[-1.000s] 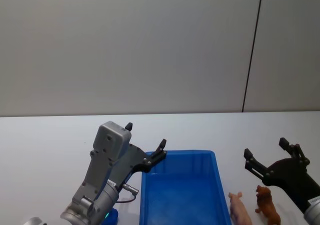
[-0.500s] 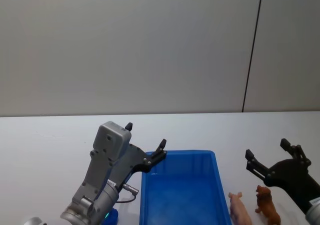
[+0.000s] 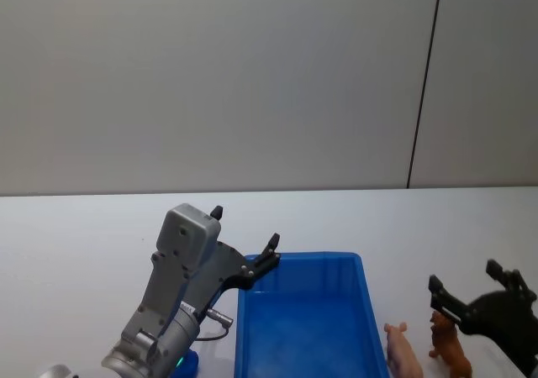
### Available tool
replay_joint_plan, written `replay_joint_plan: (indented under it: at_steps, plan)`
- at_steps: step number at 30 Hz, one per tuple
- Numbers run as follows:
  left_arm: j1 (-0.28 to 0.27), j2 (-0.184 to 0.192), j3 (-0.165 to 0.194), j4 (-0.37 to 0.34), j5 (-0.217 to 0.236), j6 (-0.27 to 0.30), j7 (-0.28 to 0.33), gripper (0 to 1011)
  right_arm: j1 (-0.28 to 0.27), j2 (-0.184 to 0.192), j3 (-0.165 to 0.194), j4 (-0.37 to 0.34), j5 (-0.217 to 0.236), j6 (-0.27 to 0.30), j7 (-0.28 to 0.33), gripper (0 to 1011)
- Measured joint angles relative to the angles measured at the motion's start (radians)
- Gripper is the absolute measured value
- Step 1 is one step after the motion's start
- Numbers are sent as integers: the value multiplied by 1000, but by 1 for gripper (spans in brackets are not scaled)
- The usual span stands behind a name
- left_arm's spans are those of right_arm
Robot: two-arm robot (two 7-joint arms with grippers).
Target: Pick up the two dolls from the table and place them into the box.
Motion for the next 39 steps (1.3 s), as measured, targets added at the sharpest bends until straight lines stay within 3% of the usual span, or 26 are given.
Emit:
replay_joint_plan:
  at_steps: [15,39]
  plan:
    - [0,0,0,0,0,0,0,1001,-46,20,7,11,14,100,-18,1001]
    - [0,0,0,0,0,0,0,1001,-51,8,-17,73,-55,172,24,994]
